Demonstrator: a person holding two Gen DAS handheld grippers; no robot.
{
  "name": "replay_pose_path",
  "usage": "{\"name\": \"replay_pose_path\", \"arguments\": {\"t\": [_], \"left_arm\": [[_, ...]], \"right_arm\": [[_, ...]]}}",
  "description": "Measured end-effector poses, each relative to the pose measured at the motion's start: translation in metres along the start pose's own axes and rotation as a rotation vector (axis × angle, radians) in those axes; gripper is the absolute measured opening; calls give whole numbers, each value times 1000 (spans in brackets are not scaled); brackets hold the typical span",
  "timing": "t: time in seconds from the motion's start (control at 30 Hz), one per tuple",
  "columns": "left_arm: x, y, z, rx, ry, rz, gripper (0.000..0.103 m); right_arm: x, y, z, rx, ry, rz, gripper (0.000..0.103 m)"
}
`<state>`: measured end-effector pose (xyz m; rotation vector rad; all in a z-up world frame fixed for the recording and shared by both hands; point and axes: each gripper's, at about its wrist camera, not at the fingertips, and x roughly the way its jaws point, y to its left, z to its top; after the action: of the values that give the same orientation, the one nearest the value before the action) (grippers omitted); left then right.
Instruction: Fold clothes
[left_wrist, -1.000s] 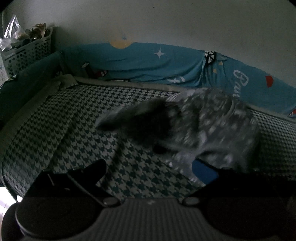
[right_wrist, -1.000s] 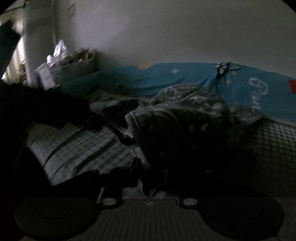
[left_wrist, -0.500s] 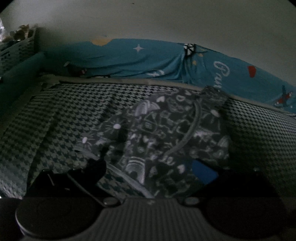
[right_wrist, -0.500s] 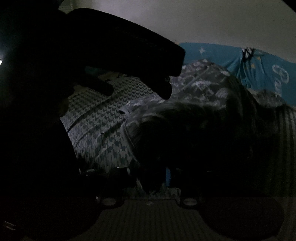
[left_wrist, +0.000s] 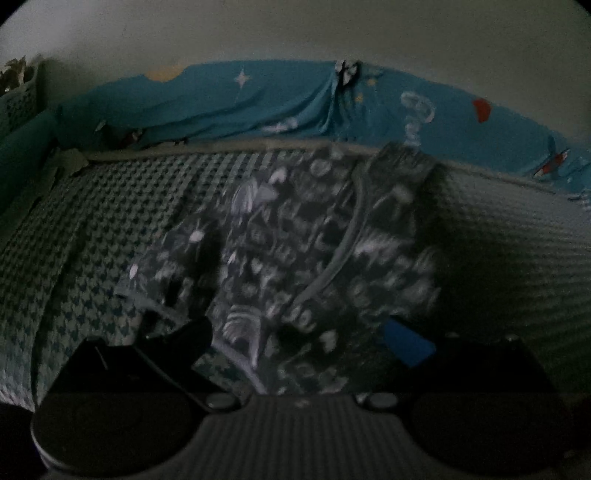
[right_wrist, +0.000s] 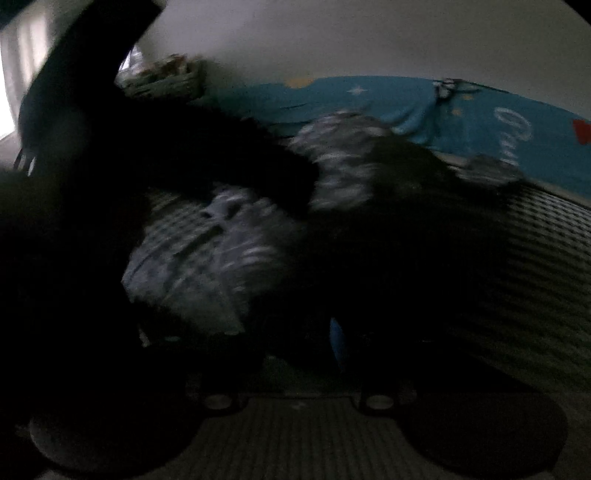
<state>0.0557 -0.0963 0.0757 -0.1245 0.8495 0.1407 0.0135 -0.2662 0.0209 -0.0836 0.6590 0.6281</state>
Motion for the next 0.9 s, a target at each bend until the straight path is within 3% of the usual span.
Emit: {"name": "replay_pose_path", "arguments": {"t": [0.27,0.43,0.53,0.67,0.9], "left_arm": [[27,21,-17,-54,69,66,103],[44,33,-27,-89,112,107,103],[48,39,-32,-105,124,104,103],[54,47,-41,-135,139,90,103],[52,56,-46,-154,137,73,103]], "right_arm": [[0,-40,16,174,-66,-128,50],[-1,-56,30,239,-123,-121,61],[-1,-65,34,280,-150,-105,64],[6,-72,45,323,-194,-84,76],[31,-70,59,311,-204,-102,76]]}}
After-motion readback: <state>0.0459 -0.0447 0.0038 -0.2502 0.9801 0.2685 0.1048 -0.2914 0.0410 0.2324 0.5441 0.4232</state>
